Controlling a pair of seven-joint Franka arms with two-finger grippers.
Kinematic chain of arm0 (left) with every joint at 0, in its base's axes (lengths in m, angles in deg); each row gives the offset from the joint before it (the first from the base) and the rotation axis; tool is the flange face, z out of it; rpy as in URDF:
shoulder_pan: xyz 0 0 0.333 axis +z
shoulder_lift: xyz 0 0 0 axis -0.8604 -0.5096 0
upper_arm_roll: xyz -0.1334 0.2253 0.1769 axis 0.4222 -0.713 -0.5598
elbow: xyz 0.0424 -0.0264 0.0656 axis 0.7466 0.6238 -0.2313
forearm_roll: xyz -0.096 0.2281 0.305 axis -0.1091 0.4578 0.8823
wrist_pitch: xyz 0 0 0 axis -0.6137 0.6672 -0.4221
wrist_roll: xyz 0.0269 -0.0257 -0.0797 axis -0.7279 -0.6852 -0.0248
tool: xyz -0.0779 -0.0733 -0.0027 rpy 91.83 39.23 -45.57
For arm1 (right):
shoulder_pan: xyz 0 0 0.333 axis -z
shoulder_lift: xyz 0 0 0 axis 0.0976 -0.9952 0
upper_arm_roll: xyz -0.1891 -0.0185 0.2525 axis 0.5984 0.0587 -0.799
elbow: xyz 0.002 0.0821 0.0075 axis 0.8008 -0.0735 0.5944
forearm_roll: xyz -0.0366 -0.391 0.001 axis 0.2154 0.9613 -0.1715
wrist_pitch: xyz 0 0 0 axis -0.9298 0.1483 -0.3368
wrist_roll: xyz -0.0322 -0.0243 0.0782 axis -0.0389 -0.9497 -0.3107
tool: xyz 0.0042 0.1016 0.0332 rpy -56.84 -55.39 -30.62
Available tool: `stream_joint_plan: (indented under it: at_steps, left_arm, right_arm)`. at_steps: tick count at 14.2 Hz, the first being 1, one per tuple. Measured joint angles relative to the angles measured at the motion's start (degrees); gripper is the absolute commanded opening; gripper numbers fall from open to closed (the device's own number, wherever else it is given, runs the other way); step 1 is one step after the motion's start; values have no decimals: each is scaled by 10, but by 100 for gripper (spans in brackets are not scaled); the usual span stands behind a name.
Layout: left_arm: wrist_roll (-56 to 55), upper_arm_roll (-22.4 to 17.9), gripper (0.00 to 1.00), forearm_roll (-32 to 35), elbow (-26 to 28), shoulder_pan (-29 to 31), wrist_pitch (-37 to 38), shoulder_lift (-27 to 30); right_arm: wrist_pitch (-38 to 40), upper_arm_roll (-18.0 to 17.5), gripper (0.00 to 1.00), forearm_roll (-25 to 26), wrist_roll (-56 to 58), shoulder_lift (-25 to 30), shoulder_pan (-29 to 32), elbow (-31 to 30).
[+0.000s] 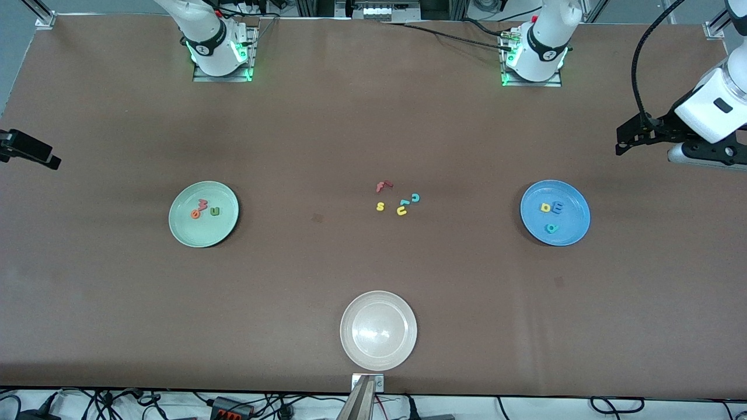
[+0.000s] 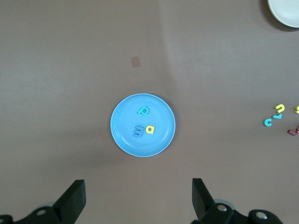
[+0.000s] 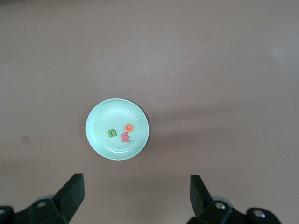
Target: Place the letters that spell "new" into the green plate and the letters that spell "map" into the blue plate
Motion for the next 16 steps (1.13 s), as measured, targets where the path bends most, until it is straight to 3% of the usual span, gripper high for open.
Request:
stream_joint_plan:
  at_steps: [5, 11, 16]
  left_arm:
    - [0, 0, 100, 0, 0, 0, 0, 0]
    - [0, 1, 100, 0, 0, 0, 0, 0]
    - [0, 1, 100, 0, 0, 0, 0, 0]
  right_arm:
    - [6, -1, 100, 5, 28, 9, 1, -22]
    - [-46, -3, 100, 15, 27, 92, 1, -147]
    - [-49, -4, 100, 15, 27, 108, 2, -166]
